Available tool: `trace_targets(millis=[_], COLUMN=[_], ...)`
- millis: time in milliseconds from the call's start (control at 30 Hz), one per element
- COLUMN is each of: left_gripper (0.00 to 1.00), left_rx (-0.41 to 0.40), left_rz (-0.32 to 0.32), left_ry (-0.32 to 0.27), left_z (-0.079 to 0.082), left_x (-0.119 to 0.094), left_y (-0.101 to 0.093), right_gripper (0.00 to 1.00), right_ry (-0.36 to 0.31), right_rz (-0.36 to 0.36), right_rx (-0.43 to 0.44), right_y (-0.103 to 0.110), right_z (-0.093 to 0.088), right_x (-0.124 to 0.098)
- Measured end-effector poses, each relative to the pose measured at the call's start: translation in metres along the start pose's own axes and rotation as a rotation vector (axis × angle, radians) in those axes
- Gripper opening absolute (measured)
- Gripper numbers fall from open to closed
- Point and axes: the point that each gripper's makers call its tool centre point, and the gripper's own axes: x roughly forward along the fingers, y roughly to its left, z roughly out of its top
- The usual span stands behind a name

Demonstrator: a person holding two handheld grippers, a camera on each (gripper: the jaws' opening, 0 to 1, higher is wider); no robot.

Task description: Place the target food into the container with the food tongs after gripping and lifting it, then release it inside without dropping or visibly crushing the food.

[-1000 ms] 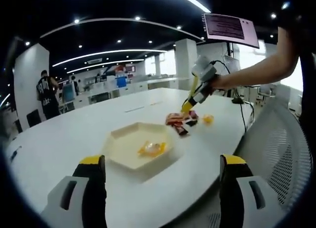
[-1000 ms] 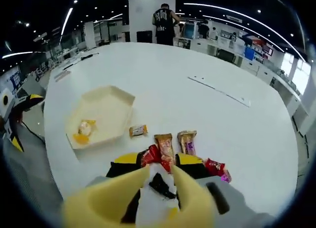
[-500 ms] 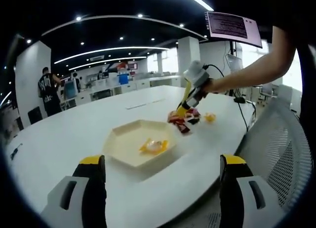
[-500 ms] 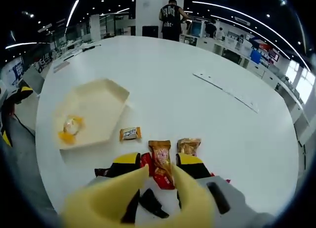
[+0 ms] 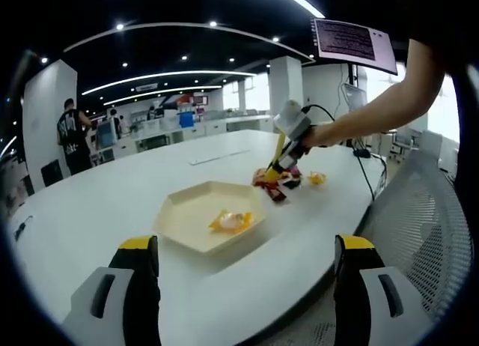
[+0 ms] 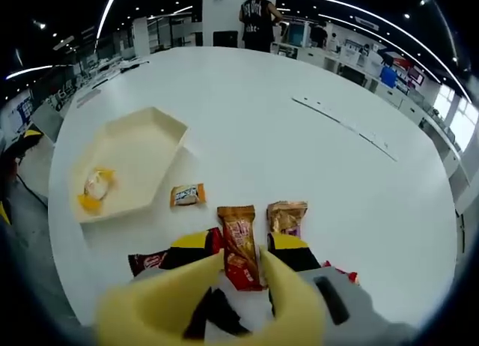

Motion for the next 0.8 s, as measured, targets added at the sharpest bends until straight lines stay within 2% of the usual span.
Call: trace_targets(millis=[233, 400, 633, 800], left_gripper=[0.94, 0.95, 0.95, 0.95], left_rx=[0.017, 0.017, 0.020, 0.026], left_rz=[-0.013, -0.010, -0.023, -0.022], left_ry=[0.009, 0.006, 0.015, 0.011], left_z=[-0.002, -0.001, -0.002, -0.001], left_x=[-0.001, -0.001, -0.001, -0.001], left_y=[-0.004, -0.003, -0.006, -0.007], right_gripper=[0.23, 0.24, 0.24, 0.22], right_ry=[-0.004, -0.022, -0.042, -0.036], right_rz=[-0.020, -0.044, -0.042, -0.057], right_rx=[0.019, 0.059, 0.095, 0.076], right_y=[0.003, 0.006, 0.011, 0.016], right_z=[-0.002, -0.004, -0.004, -0.004], right_x=[-0.001, -0.007, -0.012, -0.016])
